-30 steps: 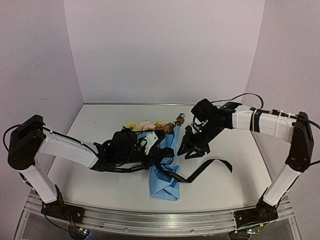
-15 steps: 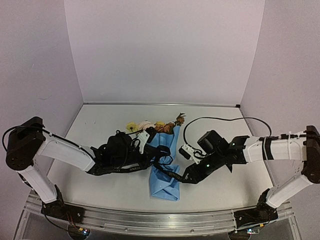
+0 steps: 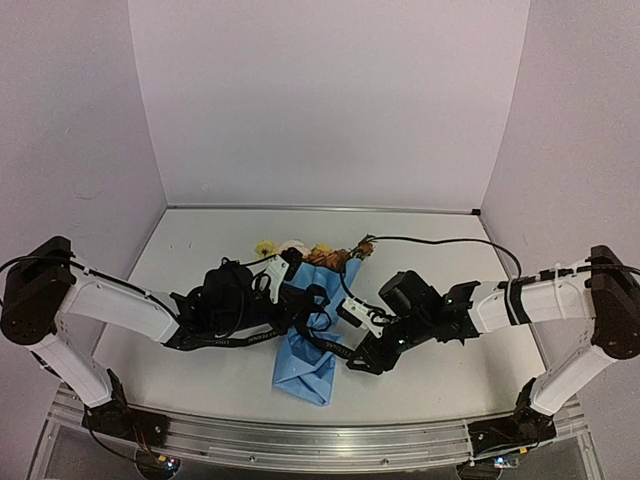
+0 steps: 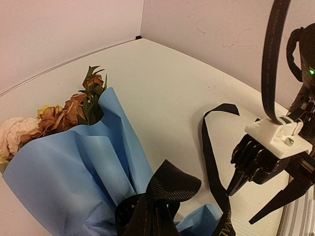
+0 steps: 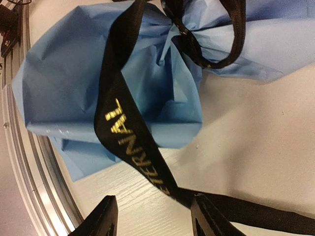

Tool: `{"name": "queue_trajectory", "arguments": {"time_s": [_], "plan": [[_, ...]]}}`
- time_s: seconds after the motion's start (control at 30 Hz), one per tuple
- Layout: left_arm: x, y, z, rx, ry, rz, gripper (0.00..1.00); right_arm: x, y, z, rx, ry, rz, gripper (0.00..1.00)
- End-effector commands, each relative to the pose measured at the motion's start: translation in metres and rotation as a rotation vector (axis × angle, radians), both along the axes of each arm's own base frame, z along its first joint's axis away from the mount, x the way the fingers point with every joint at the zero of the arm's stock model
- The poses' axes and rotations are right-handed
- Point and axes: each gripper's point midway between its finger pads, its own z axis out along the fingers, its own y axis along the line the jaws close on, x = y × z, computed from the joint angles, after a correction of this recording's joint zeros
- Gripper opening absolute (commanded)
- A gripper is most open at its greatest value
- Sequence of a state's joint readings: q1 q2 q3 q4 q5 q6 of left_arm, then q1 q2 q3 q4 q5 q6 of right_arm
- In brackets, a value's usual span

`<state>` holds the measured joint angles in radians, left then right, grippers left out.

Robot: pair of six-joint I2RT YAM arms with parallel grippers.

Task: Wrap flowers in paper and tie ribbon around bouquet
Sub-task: Cross the half-tied ribbon over the folded bouquet.

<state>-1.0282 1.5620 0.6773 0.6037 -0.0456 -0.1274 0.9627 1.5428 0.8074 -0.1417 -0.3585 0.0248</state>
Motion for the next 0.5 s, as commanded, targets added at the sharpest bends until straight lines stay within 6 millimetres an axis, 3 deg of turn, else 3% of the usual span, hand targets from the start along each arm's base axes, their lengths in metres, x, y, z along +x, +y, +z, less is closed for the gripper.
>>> {"name": "queue_trajectory", "arguments": {"time_s": [0.0, 0.13, 0.47], "plan": [[0.007, 0.002, 0.024, -0.069, -0.030, 0.009, 0.00, 0.005, 0.004, 0.010, 0.020, -0.021, -0.013, 0.47], [0.008, 0.004, 0.024, -0.076, -0.029, 0.013, 0.00, 0.002, 0.004, 0.008, 0.018, 0.027, -0.042, 0.42], [0.013, 0.006, 0.025, -0.087, -0.020, 0.011, 0.00, 0.026, 0.013, 0.005, 0.021, -0.123, -0.043, 0.55]]}}
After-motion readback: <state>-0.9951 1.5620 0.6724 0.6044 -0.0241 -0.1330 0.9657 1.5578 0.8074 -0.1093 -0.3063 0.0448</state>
